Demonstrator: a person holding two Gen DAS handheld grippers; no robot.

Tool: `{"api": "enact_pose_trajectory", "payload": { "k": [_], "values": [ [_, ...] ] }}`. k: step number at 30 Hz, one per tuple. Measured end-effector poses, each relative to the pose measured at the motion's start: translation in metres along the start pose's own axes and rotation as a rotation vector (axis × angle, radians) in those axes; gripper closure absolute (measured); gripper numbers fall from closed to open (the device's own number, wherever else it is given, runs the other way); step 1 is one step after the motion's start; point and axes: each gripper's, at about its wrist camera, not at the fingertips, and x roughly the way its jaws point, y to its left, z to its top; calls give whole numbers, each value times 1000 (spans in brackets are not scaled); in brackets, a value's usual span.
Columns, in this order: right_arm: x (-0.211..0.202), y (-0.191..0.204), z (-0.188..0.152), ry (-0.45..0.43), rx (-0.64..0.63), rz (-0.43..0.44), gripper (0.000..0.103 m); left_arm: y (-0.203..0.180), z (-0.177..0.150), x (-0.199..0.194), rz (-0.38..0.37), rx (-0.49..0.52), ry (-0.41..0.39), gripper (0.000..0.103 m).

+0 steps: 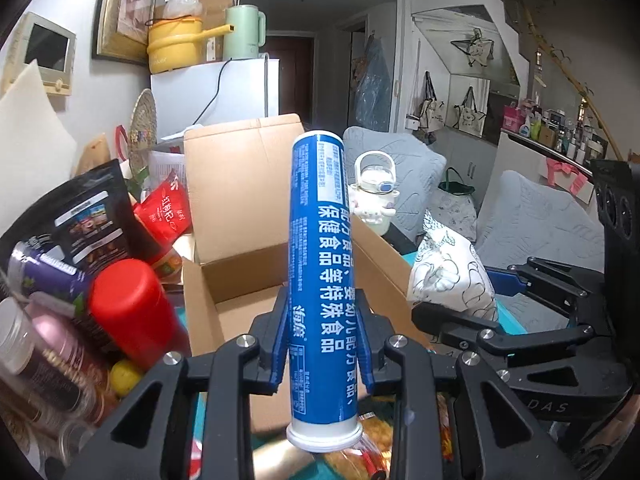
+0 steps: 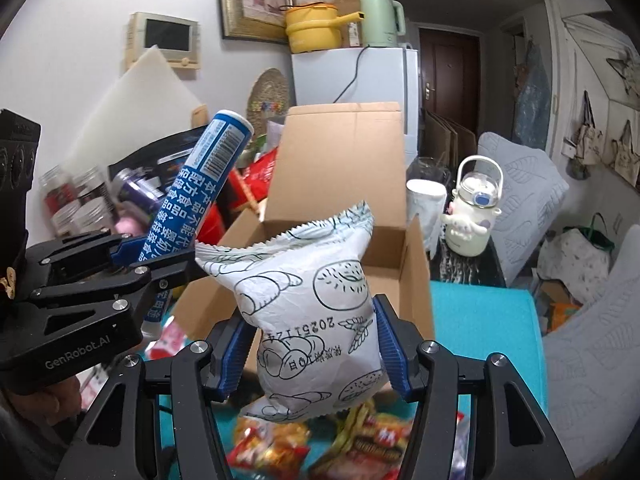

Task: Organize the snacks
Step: 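Carry the blue tube and white pastry bag into the cardboard box with both grippers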

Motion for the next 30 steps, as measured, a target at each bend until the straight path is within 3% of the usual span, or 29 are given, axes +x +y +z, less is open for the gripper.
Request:
{"api": "enact_pose_trajectory", "payload": {
  "k": [8, 17, 30],
  "values": [
    [52, -11, 11, 40, 1, 12, 56, 20, 11, 55, 32, -40, 38, 75],
    [101, -18, 4, 121, 29, 18, 56, 31, -4, 112, 64, -37, 154, 75],
    [131, -23, -12, 253, 24, -46, 52, 27, -22, 147, 111, -26, 294, 75]
  ]
}}
